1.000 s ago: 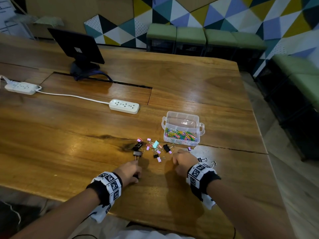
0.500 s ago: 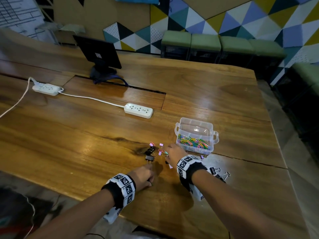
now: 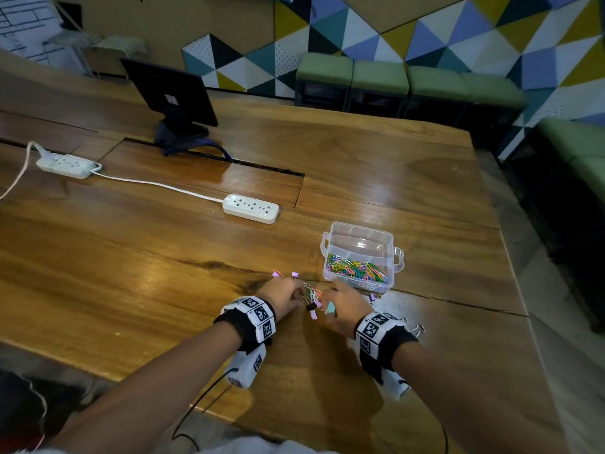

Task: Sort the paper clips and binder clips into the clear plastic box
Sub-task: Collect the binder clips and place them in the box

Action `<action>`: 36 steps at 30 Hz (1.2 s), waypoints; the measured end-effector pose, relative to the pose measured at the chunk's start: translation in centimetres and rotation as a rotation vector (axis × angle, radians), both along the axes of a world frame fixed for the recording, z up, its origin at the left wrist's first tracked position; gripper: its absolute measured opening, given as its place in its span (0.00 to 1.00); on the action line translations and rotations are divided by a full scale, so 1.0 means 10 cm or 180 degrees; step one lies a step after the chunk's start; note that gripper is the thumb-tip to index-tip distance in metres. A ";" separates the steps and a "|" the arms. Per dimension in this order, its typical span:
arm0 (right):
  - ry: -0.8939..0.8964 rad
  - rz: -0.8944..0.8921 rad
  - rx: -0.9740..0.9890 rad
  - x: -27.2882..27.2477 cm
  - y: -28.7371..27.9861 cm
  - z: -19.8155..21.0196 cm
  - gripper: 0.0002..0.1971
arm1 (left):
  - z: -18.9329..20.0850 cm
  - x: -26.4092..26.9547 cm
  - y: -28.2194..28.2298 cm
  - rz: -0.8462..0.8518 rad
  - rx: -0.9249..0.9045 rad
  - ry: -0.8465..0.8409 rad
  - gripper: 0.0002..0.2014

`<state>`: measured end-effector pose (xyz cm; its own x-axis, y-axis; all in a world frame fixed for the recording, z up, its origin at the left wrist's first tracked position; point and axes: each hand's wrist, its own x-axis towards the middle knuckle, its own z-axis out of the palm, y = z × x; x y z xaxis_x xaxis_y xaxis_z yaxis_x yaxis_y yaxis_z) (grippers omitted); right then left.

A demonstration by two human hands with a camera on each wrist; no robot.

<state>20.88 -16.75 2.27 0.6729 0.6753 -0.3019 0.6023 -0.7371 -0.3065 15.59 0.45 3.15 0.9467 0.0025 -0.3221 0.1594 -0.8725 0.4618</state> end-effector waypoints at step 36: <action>0.0411 -0.1245 -0.0339 0.19 0.50 -0.16 0.11 | -0.26 0.62 -0.02 -0.0514 0.1226 0.0513 0.15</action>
